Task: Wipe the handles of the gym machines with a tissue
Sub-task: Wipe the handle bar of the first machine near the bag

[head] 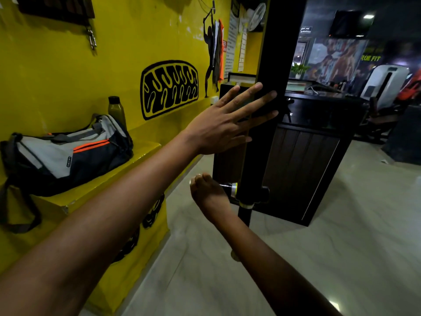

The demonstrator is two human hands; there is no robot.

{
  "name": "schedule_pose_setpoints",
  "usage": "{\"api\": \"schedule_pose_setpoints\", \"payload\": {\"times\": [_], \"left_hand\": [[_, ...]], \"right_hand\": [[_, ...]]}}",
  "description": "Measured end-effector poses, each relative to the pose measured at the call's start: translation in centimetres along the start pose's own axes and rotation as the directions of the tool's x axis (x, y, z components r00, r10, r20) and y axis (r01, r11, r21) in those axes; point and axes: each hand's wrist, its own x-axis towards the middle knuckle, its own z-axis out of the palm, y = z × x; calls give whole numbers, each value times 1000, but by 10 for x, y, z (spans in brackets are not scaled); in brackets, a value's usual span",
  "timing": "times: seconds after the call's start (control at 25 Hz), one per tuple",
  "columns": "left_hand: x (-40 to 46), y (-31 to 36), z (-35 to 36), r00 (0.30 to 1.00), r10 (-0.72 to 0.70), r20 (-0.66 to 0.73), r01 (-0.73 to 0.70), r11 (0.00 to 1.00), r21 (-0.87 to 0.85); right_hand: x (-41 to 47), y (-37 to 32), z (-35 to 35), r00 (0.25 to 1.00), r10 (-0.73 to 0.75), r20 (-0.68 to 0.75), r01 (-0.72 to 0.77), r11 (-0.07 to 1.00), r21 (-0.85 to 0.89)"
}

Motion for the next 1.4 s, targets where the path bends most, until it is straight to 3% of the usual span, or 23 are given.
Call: {"api": "schedule_pose_setpoints", "payload": {"times": [0.08,0.16,0.4,0.72,0.84,0.96,1.04,1.16,1.24,1.4], "left_hand": [[2,2,1,1000,4,-9,-4,1000,3],[5,4,2,1000,6,-12,-6,1000,0],[6,6,2,1000,-2,-6,3,1000,8],[4,7,0,1000,-16,-7,16,1000,0],[3,6,2,1000,-18,-15,18,1000,-7],[4,8,1,1000,-10,-16,10,1000,0],[5,9,0,1000,-17,-24,17,1000,-5],[4,9,0,999,-17,-34,17,1000,-4],[2,7,1,999,-18,-31,19,1000,5],[0,4,0,999,-19,-30,19,1000,17]], "right_hand": [[-7,8,11,999,-34,-9,33,993,-114],[-15,20,17,998,-46,-36,42,992,-116],[-40,42,-4,987,84,134,-64,987,-147],[-23,44,-10,965,221,143,-208,973,-99],[-4,41,-13,928,297,226,-283,955,-94],[17,39,-17,881,367,298,-320,927,-195],[26,44,-21,847,418,329,-406,908,-108],[37,51,-21,825,464,321,-535,825,182],[42,44,-18,848,444,288,-524,784,332],[49,30,-12,902,312,300,-420,796,436]]}}
